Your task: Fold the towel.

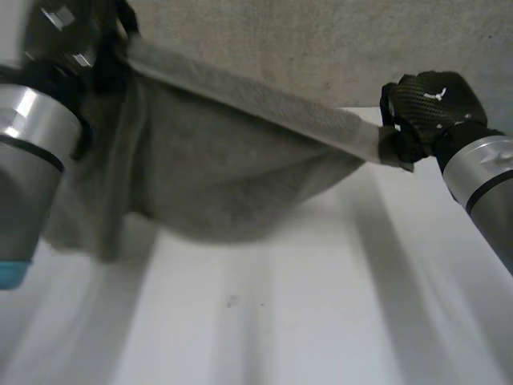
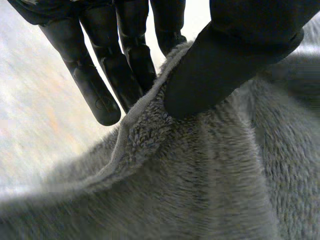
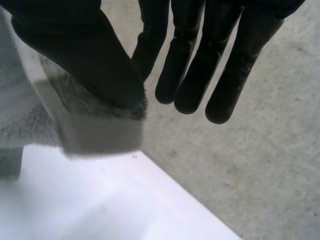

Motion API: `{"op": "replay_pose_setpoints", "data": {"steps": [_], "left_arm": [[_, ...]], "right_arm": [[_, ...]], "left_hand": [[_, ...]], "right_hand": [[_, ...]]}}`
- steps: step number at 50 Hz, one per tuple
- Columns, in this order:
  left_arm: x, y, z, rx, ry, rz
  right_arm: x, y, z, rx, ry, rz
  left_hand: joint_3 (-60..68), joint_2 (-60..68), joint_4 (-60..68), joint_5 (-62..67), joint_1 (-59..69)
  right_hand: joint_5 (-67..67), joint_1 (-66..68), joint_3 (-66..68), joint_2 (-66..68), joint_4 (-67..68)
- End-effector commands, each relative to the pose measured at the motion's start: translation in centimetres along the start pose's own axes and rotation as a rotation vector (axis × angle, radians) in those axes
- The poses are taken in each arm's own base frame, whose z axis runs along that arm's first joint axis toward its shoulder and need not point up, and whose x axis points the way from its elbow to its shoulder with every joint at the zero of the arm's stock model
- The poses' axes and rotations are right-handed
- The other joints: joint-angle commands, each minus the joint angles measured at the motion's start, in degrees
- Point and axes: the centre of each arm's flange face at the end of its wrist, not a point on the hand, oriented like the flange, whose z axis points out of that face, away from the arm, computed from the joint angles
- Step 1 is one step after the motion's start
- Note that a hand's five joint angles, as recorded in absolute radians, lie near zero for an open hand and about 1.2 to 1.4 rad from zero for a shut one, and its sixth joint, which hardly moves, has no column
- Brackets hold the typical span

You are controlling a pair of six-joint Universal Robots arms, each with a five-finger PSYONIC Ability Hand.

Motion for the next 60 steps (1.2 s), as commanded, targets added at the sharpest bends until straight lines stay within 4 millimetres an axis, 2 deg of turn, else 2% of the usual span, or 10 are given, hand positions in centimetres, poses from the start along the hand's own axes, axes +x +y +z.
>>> {"op": "replay_pose_setpoints", "data": {"steps": [1, 9, 21, 29, 31, 34, 37, 41, 46, 60], "left_arm": [[1.2, 12.2, -1.8, -0.422, 0.071, 0.01], [1.1, 17.0, -4.6, -0.565, 0.068, 0.01], [1.3, 16.4, -3.6, -0.471, 0.071, 0.02], [0.8, 9.6, 4.8, -0.115, 0.049, 0.167], [0.4, 4.3, 9.1, 0.118, 0.013, 0.283], [0.1, -2.0, 11.5, 0.343, -0.04, 0.373], [-0.2, -6.1, 11.9, 0.468, -0.078, 0.396], [0.1, -7.9, 11.0, 0.49, -0.078, 0.388], [0.1, -3.8, 8.7, 0.346, -0.043, 0.399], [3.6, 16.6, -2.4, -0.216, 0.157, 0.361]], "right_arm": [[-1.1, 3.8, 1.5, -0.101, -0.032, 0.005], [-0.7, 6.8, 3.1, -0.156, -0.012, 0.003], [0.7, 6.5, 4.8, -0.101, 0.039, 0.001], [2.2, 1.5, 7.9, 0.116, 0.095, -0.022], [2.4, -3.2, 9.6, 0.323, 0.148, -0.034], [2.5, -8.2, 10.0, 0.531, 0.211, -0.033], [2.5, -11.1, 9.7, 0.656, 0.239, -0.029], [2.5, -11.5, 9.4, 0.677, 0.243, -0.026], [1.5, -9.4, 8.5, 0.598, 0.209, -0.015], [-3.6, 4.5, 5.1, 0.123, -0.036, -0.019]], "left_hand": [[10.3, 10.3, 10.2, 10.9, 11.9], [10.3, 10.3, 10.2, 10.9, 11.9], [10.3, 10.3, 10.2, 10.9, 11.9], [10.3, 10.3, 10.2, 10.9, 11.9], [10.3, 10.3, 10.2, 10.9, 11.9], [10.3, 10.3, 10.2, 10.9, 11.9], [10.3, 10.3, 10.2, 10.9, 11.9], [10.3, 10.3, 10.2, 10.9, 11.9], [10.3, 10.3, 10.2, 10.9, 11.9], [10.3, 10.3, 10.2, 10.9, 11.9]], "right_hand": [[13.2, 25.6, 12.4, 12.3, 11.8], [13.2, 25.6, 12.4, 12.3, 11.8], [13.2, 25.6, 12.4, 12.3, 11.8], [13.2, 25.6, 12.4, 12.3, 11.8], [13.2, 25.6, 12.4, 12.3, 11.8], [13.2, 25.6, 12.4, 12.3, 11.8], [13.2, 25.6, 12.4, 12.3, 11.8], [13.2, 25.6, 12.4, 12.3, 11.8], [13.2, 25.6, 12.4, 12.3, 11.8], [13.2, 25.6, 12.4, 12.3, 11.8]]}}
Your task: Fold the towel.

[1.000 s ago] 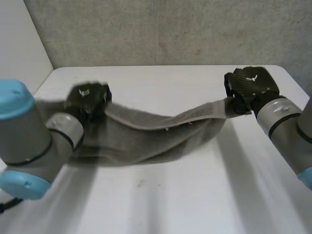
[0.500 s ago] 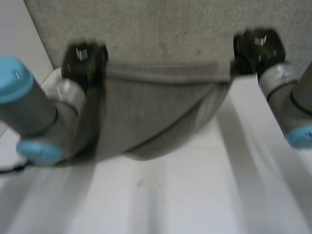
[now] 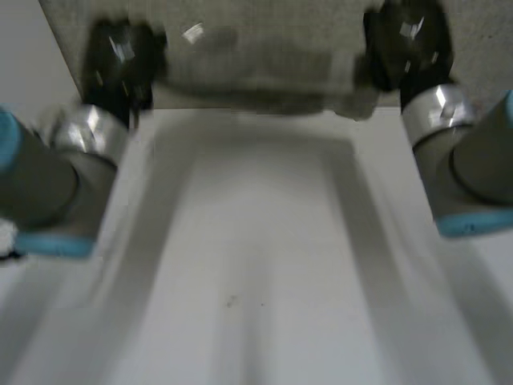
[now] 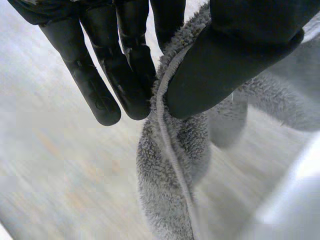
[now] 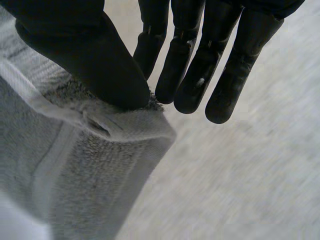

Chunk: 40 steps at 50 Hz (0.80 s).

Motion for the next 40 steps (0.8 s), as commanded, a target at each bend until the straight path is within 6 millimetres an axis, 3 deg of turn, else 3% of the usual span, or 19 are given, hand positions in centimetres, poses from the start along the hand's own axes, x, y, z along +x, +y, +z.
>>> {"op": "replay_pose_setpoints", "data": {"steps": [1, 2, 4, 6, 12, 17, 19, 20, 22, 23, 24, 31, 40], "left_arm": [[7.8, 9.3, -7.6, -0.269, 0.202, -0.039], [9.0, 10.5, -8.9, -0.314, 0.239, -0.043], [9.0, 10.5, -8.9, -0.314, 0.239, -0.043], [10.9, 12.1, -11.0, -0.388, 0.301, -0.044], [11.6, 10.9, -11.7, -0.374, 0.336, -0.047], [10.6, 9.2, -12.2, -0.384, 0.34, -0.05], [9.9, 7.9, -12.1, -0.376, 0.336, -0.05], [9.9, 7.9, -12.1, -0.376, 0.336, -0.05], [9.3, 7.0, -12.2, -0.381, 0.337, -0.05], [9.3, 7.0, -12.2, -0.381, 0.337, -0.05], [9.0, 6.7, -12.3, -0.388, 0.339, -0.049], [7.9, 6.6, -11.7, -0.418, 0.324, -0.046], [3.5, 9.8, -10.1, -0.523, 0.202, -0.031]], "right_arm": [[-3.1, 6.8, -5.9, -0.307, -0.177, 0.021], [-3.6, 8.3, -7.0, -0.377, -0.204, 0.026], [-3.9, 9.2, -8.0, -0.43, -0.222, 0.02], [-3.9, 10.0, -8.7, -0.478, -0.233, 0.0], [-1.3, 11.3, -9.3, -0.553, -0.181, -0.059], [1.4, 11.0, -8.7, -0.543, -0.105, -0.072], [2.4, 11.0, -8.5, -0.543, -0.076, -0.078], [3.2, 11.2, -8.4, -0.546, -0.054, -0.081], [4.0, 11.4, -8.4, -0.552, -0.035, -0.083], [4.7, 11.7, -8.3, -0.558, -0.019, -0.085], [4.7, 11.7, -8.3, -0.558, -0.019, -0.085], [6.2, 12.8, -8.1, -0.576, 0.023, -0.087], [7.5, 14.3, -8.0, -0.61, 0.055, -0.085]], "left_hand": [[10.3, 10.3, 10.2, 10.6, 11.7], [10.3, 10.3, 10.2, 10.6, 11.7], [10.3, 10.3, 10.2, 10.6, 11.7], [10.3, 10.3, 10.2, 10.6, 11.7], [10.3, 10.3, 10.2, 10.6, 11.7], [8.0, 7.9, 7.9, 8.3, 9.3], [-5.2, -5.3, -5.3, -4.9, -3.9], [-5.3, -5.4, -5.4, -5.0, -4.0], [-36.1, -36.1, -36.2, -35.8, -34.8], [-36.2, -36.3, -36.4, -35.9, -34.9], [-46.9, -47.0, -47.0, -46.6, -45.6], [-51.9, -51.9, -52.0, -51.6, -50.6], [-45.7, -45.7, -45.8, -45.4, -44.4]], "right_hand": [[13.0, 24.9, 11.9, 12.3, 11.5], [13.0, 24.9, 11.9, 12.3, 11.5], [13.0, 24.9, 11.9, 12.3, 11.5], [13.0, 24.9, 11.9, 12.3, 11.5], [13.0, 24.9, 11.9, 12.3, 11.5], [13.0, 24.9, 11.9, 12.3, 11.5], [13.0, 24.9, 11.9, 12.3, 11.5], [13.0, 24.9, 11.9, 12.3, 11.5], [13.0, 24.9, 11.9, 12.3, 11.5], [13.0, 24.9, 11.9, 12.3, 11.5], [13.0, 24.9, 11.9, 12.3, 11.5], [13.0, 24.9, 11.9, 12.3, 11.5], [13.0, 24.9, 11.9, 12.3, 11.5]]}}
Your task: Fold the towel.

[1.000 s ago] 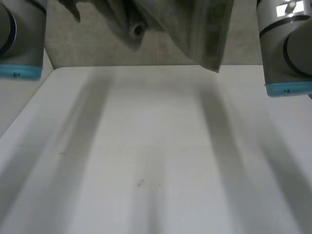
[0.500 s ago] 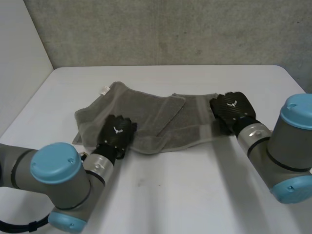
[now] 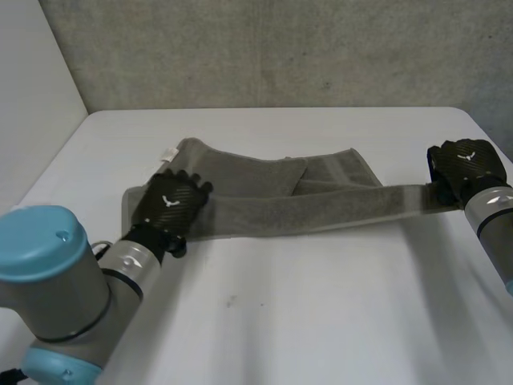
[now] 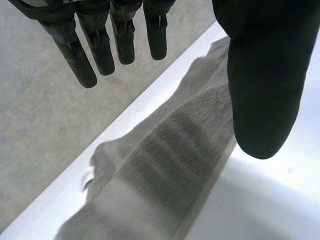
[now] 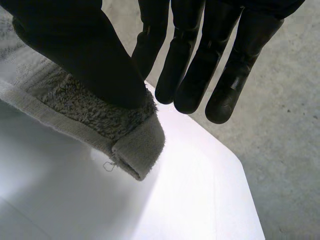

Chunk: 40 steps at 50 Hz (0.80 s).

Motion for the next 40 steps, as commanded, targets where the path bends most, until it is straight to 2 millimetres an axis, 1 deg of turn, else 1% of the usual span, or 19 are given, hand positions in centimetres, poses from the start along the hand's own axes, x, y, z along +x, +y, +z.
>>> {"op": "replay_pose_setpoints", "data": {"steps": [1, 2, 3, 4, 6, 7, 9, 11, 12, 14, 15, 17, 20, 22, 23, 25, 28, 37, 40], "left_arm": [[-4.3, 2.3, 1.1, -0.099, -0.096, -0.036], [-4.3, 2.3, 1.1, -0.1, -0.096, -0.036], [-5.1, 2.9, 1.1, -0.123, -0.104, -0.06], [-5.1, 2.9, 1.1, -0.123, -0.104, -0.061], [-5.9, 3.7, 1.0, -0.164, -0.101, -0.128], [-5.9, 3.7, 1.0, -0.164, -0.101, -0.129], [-7.0, 4.5, 1.1, -0.19, -0.108, -0.203], [-7.4, 4.8, 1.4, -0.191, -0.11, -0.229], [-7.4, 4.8, 1.4, -0.191, -0.11, -0.23], [-7.3, 5.7, 1.8, -0.206, -0.086, -0.252], [-7.3, 5.7, 1.8, -0.206, -0.086, -0.252], [-7.3, 6.7, 2.4, -0.226, -0.079, -0.258], [-7.4, 7.1, 2.8, -0.232, -0.078, -0.261], [-7.5, 7.8, 3.8, -0.242, -0.079, -0.264], [-7.5, 7.8, 3.8, -0.242, -0.079, -0.264], [-7.7, 8.3, 4.7, -0.249, -0.076, -0.267], [-7.8, 8.7, 5.3, -0.252, -0.075, -0.267], [-8.1, 8.9, 6.3, -0.238, -0.081, -0.263], [-8.2, 9.0, 6.6, -0.234, -0.082, -0.261]], "right_arm": [[0.6, 0.9, 0.6, -0.022, 0.014, 0.007], [0.6, 1.0, 0.7, -0.027, 0.013, 0.008], [0.6, 1.0, 0.7, -0.027, 0.013, 0.008], [0.5, 1.2, 0.7, -0.032, 0.009, 0.008], [0.4, 1.3, 0.7, -0.036, 0.007, 0.009], [0.4, 1.4, 0.6, -0.039, 0.006, 0.009], [0.3, 1.5, 0.6, -0.04, 0.002, 0.009], [0.1, 1.7, 0.6, -0.045, -0.002, 0.01], [0.0, 1.8, 0.7, -0.048, -0.008, 0.01], [-0.2, 1.9, 0.7, -0.051, -0.012, 0.01], [-0.3, 2.0, 0.7, -0.053, -0.015, 0.01], [-0.3, 2.0, 0.7, -0.054, -0.016, 0.011], [-0.4, 2.1, 0.6, -0.057, -0.02, 0.009], [-0.5, 2.2, 0.5, -0.062, -0.022, 0.01], [-0.5, 2.3, 0.5, -0.063, -0.021, 0.01], [-0.4, 2.2, 0.5, -0.062, -0.021, 0.01], [-0.5, 2.3, 0.5, -0.065, -0.022, 0.011], [-0.6, 2.5, 0.4, -0.072, -0.025, 0.012], [-0.6, 2.6, 0.4, -0.066, -0.024, 0.009]], "left_hand": [[9.4, 9.4, 9.5, 9.5, 9.2], [9.4, 9.5, 9.5, 9.6, 9.2], [14.4, 14.5, 14.5, 14.6, 14.2], [14.5, 14.5, 14.6, 14.6, 14.3], [22.4, 22.4, 22.4, 22.5, 22.2], [22.4, 22.4, 22.5, 22.5, 22.2], [22.6, 22.6, 22.6, 22.7, 22.4], [21.9, 21.9, 22.0, 22.0, 21.7], [21.9, 21.9, 22.0, 22.0, 21.7], [21.1, 21.1, 21.1, 21.2, 20.8], [21.1, 21.1, 21.1, 21.2, 20.8], [21.4, 21.4, 21.4, 21.5, 21.2], [21.6, 21.6, 21.6, 21.7, 21.4], [21.6, 21.6, 21.6, 21.7, 21.4], [21.6, 21.6, 21.6, 21.7, 21.4], [21.9, 21.9, 22.0, 22.0, 21.7], [21.9, 21.9, 22.0, 22.0, 21.7], [22.6, 22.6, 22.6, 22.7, 22.4], [25.9, 25.9, 26.0, 26.0, 25.7]], "right_hand": [[13.0, 24.9, 11.9, 12.3, 11.5], [13.0, 24.9, 11.9, 12.3, 11.5], [13.0, 24.9, 11.9, 12.3, 11.5], [13.0, 24.9, 11.9, 12.3, 11.5], [13.0, 24.9, 11.9, 12.3, 11.5], [13.0, 24.9, 11.9, 12.3, 11.5], [13.0, 24.9, 11.9, 12.3, 11.5], [13.0, 24.9, 11.9, 12.3, 11.5], [13.0, 24.9, 11.9, 12.3, 11.5], [13.0, 24.9, 11.9, 12.3, 11.5], [13.0, 24.9, 11.9, 12.3, 11.5], [13.0, 24.9, 11.9, 12.3, 11.5], [13.0, 24.9, 11.9, 12.3, 11.5], [13.0, 24.9, 11.9, 12.3, 11.5], [13.0, 24.9, 11.9, 12.3, 11.5], [13.0, 24.9, 11.9, 12.3, 11.5], [13.0, 24.9, 11.9, 12.3, 11.5], [13.0, 24.9, 11.9, 12.3, 11.5], [13.0, 24.9, 11.9, 12.3, 11.5]]}}
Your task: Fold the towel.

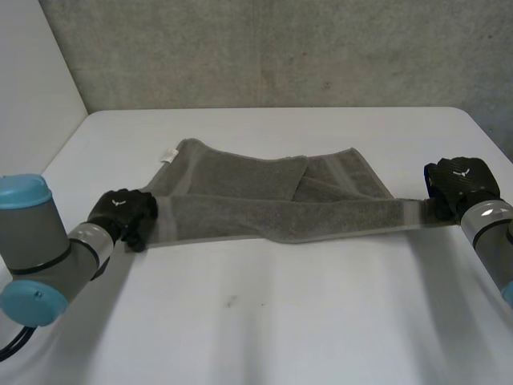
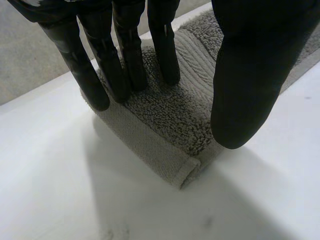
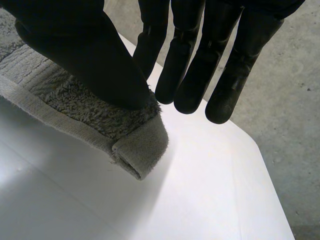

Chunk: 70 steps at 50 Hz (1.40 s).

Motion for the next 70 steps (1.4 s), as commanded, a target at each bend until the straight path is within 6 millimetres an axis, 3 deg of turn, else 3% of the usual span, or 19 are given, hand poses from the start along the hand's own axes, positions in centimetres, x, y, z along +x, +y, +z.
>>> {"op": "replay_pose_setpoints", "data": {"steps": [1, 23, 26, 28, 31, 34, 37, 44, 51, 52, 54, 58, 63, 70], "left_arm": [[-0.2, -0.1, 0.9, 0.01, -0.003, 0.005], [-0.1, 0.7, 1.6, -0.007, 0.002, 0.012], [-0.1, 0.7, 1.7, -0.006, 0.002, 0.013], [-0.1, 0.7, 1.7, -0.003, 0.001, 0.013], [-0.2, 0.7, 1.7, -0.003, -0.005, 0.013], [-0.3, 0.6, 1.7, 0.002, -0.013, 0.015], [-0.4, 0.1, 1.4, 0.014, -0.022, 0.018], [-0.9, -3.5, -1.1, 0.103, -0.043, 0.034], [-1.0, -4.0, -1.7, 0.131, -0.045, 0.037], [-0.9, -3.6, -1.6, 0.12, -0.04, 0.037], [-0.7, -2.8, -1.4, 0.097, -0.035, 0.033], [-0.3, -1.0, -1.0, 0.042, -0.019, 0.023], [-0.1, -0.1, -0.6, 0.017, -0.013, 0.051], [-0.1, 0.6, -0.1, -0.002, -0.01, 0.136]], "right_arm": [[-0.1, 0.2, 0.0, 0.002, 0.0, -0.002], [-0.3, 0.6, 0.1, -0.005, -0.003, -0.01], [-0.3, 0.6, 0.1, -0.005, -0.003, -0.01], [-0.3, 0.6, 0.0, -0.007, -0.003, -0.01], [-0.3, 0.6, 0.0, -0.007, -0.003, -0.01], [-0.3, 0.6, 0.1, -0.007, -0.003, -0.011], [-0.3, 0.6, 0.0, -0.007, -0.003, -0.011], [-0.2, 0.3, 0.0, 0.002, -0.003, -0.012], [-0.3, 0.2, -0.1, 0.003, -0.006, -0.011], [-0.3, 0.2, -0.1, 0.003, -0.006, -0.011], [-0.4, 0.2, -0.2, 0.0, -0.01, -0.013], [-0.4, 0.3, -0.2, -0.002, -0.011, -0.013], [-0.5, 0.4, -0.2, -0.004, -0.014, -0.013], [-0.6, 0.5, -0.1, -0.007, -0.017, -0.012]], "left_hand": [[10.7, 10.7, 10.6, 10.7, 10.7], [11.5, 11.5, 11.5, 11.6, 11.5], [19.3, 19.3, 19.2, 19.3, 19.3], [33.5, 33.5, 33.4, 33.6, 33.5], [44.9, 44.9, 44.9, 45.0, 44.9], [45.0, 45.0, 44.9, 45.1, 45.0], [45.0, 45.0, 44.9, 45.1, 45.0], [45.0, 45.0, 44.9, 45.1, 45.0], [45.0, 45.0, 44.9, 45.1, 45.0], [28.0, 28.0, 28.0, 28.1, 28.0], [20.5, 20.5, 20.5, 20.6, 20.5], [19.3, 19.3, 19.2, 19.4, 19.3], [8.5, 8.5, 8.5, 8.6, 8.5], [4.0, 4.0, 3.9, 4.1, 4.0]], "right_hand": [[13.0, 24.9, 11.9, 12.3, 11.5], [13.0, 24.9, 11.9, 12.3, 11.5], [13.0, 24.9, 11.9, 12.3, 11.5], [13.0, 24.9, 11.9, 12.3, 11.5], [13.0, 24.9, 11.9, 12.3, 11.5], [13.0, 24.9, 11.9, 12.3, 11.5], [13.0, 24.9, 11.9, 12.3, 11.5], [13.0, 24.9, 11.9, 12.3, 11.5], [13.0, 24.9, 11.9, 12.3, 11.5], [13.0, 24.9, 11.9, 12.3, 11.5], [13.0, 24.9, 11.9, 12.3, 11.5], [13.0, 24.9, 11.9, 12.3, 11.5], [13.0, 24.9, 11.9, 12.3, 11.5], [13.0, 24.9, 11.9, 12.3, 11.5]]}}
